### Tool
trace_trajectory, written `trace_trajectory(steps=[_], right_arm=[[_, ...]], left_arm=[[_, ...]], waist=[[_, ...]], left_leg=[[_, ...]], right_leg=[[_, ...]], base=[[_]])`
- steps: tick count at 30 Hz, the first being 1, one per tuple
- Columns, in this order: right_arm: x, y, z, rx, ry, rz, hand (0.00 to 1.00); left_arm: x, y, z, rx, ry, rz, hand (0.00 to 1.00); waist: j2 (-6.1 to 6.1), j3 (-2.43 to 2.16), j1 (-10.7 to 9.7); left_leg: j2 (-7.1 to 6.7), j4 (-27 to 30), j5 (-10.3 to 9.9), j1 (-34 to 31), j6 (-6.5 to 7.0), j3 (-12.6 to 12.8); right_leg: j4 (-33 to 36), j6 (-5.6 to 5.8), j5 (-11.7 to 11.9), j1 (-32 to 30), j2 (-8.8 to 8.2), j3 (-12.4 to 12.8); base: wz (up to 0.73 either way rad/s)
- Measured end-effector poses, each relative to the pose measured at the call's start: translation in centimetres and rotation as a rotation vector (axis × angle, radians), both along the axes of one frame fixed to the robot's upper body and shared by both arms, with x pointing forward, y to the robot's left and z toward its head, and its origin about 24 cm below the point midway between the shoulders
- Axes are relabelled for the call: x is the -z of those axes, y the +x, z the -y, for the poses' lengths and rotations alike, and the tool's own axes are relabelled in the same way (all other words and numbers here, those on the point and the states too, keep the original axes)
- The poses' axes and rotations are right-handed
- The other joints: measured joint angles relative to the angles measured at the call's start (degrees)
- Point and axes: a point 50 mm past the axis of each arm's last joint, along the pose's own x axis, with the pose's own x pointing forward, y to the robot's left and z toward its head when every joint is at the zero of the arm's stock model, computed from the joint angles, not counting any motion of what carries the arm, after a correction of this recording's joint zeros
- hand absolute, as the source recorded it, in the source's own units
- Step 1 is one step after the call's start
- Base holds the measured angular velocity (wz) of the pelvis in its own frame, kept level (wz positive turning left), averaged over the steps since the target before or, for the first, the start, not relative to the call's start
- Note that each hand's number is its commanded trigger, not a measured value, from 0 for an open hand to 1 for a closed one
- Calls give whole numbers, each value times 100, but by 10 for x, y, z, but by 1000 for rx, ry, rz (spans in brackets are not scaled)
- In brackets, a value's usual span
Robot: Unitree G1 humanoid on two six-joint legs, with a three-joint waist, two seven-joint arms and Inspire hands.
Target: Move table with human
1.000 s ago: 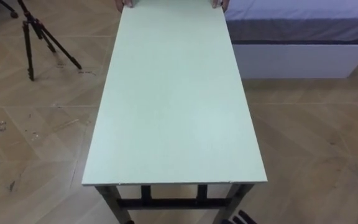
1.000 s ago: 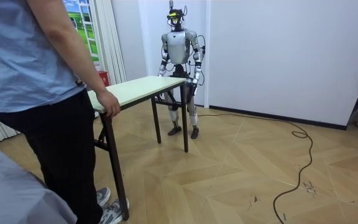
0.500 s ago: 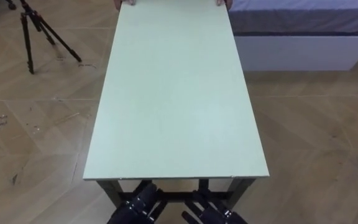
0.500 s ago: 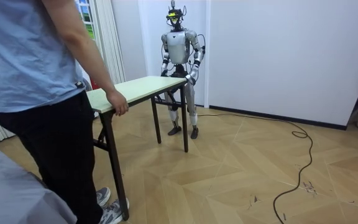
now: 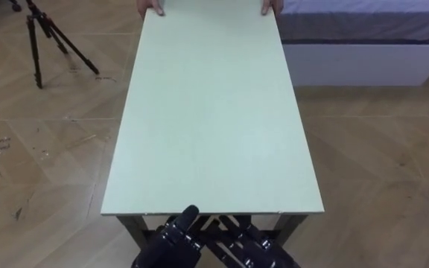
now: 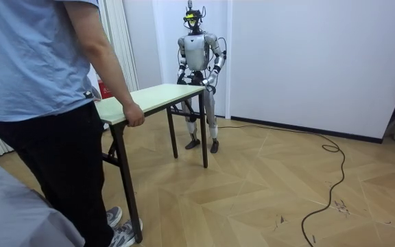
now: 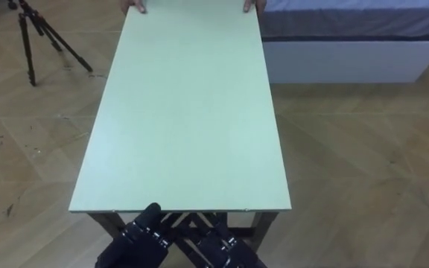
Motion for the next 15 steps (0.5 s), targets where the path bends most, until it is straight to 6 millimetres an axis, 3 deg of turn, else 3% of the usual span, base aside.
trace_trajectory(steps=[15], right_arm=[[-9, 7, 2, -35, -14, 45, 0]], left_arm=[[-8, 8, -3, -24, -27, 36, 0]], waist=[[-17, 1, 8]], left_leg=[[1, -2, 0, 11, 0, 8]], right_leg=[[6, 0, 0, 3, 4, 56]], base=[[0]])
